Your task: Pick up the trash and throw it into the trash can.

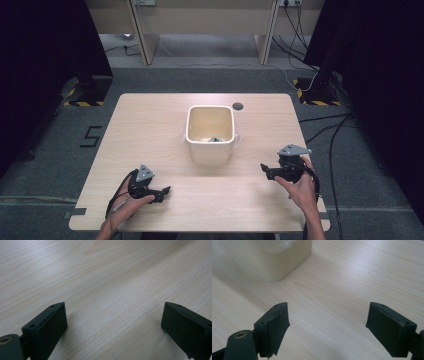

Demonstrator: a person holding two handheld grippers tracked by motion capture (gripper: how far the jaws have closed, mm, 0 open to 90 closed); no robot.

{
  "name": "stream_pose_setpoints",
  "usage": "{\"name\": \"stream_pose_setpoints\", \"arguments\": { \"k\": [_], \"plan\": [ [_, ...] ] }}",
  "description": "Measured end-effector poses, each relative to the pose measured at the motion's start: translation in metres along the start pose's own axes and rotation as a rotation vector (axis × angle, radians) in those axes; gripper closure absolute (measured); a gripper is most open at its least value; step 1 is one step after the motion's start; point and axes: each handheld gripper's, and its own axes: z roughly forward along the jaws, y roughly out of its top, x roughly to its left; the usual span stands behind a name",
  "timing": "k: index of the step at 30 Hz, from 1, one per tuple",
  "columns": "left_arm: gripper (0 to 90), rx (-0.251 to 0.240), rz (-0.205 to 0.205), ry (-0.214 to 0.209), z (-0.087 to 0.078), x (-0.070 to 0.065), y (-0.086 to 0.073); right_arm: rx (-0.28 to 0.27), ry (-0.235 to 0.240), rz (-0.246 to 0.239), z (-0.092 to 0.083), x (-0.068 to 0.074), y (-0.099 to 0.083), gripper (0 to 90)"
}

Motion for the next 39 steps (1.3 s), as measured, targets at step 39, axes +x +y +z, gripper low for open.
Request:
{"name": "stream_pose_setpoints", "arguments": {
  "k": [39],
  "plan": [
    [5.6,0.000,0.000,0.000,0.000,0.000,0.000,0.083,-0.003,0.055,0.013,0.013,-0.068,17.6]
  ]
}}
